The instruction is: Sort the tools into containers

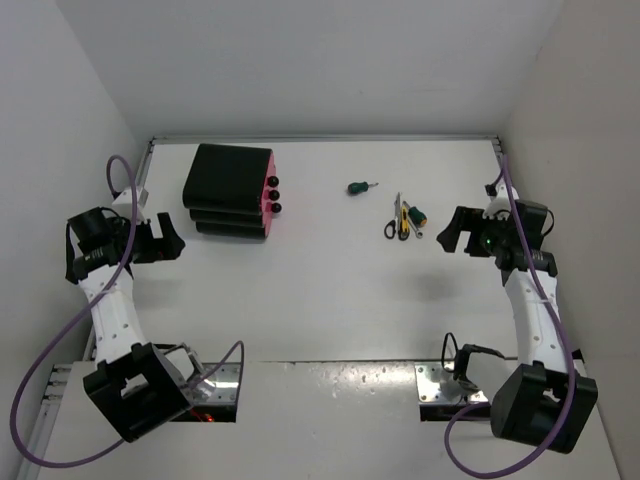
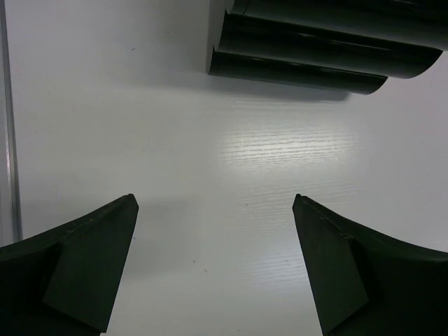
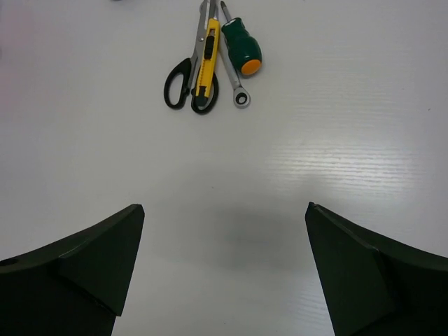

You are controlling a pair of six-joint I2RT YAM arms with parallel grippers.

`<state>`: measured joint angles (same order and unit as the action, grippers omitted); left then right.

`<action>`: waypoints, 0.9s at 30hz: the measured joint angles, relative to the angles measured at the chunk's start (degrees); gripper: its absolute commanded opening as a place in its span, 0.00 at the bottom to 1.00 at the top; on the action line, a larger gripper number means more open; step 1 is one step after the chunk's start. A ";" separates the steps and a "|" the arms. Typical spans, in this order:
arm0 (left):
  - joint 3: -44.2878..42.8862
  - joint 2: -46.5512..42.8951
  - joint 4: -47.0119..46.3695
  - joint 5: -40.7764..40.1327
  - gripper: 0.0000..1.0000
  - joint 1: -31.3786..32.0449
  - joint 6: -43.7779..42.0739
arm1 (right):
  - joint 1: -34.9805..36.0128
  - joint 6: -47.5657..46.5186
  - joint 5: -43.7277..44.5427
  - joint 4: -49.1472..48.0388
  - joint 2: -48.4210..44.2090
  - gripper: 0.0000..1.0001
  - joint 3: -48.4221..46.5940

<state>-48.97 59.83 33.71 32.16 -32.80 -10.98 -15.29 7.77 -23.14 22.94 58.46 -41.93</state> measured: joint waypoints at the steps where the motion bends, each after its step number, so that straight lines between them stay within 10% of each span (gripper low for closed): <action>1: 0.00 -0.17 0.00 0.00 1.00 0.00 0.00 | 0.00 0.00 -0.17 0.02 0.00 0.99 0.00; 10: -10.97 0.90 5.29 3.04 1.00 -0.55 -0.39 | 1.55 0.33 -7.96 0.33 2.75 0.86 -1.55; 27: -51.76 24.57 13.29 14.53 1.00 3.58 4.15 | 27.32 16.90 -21.18 -8.11 40.04 0.81 -33.73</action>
<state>-100.73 84.40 47.00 46.70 -29.21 -6.83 12.03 24.67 -44.31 14.83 98.50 -75.66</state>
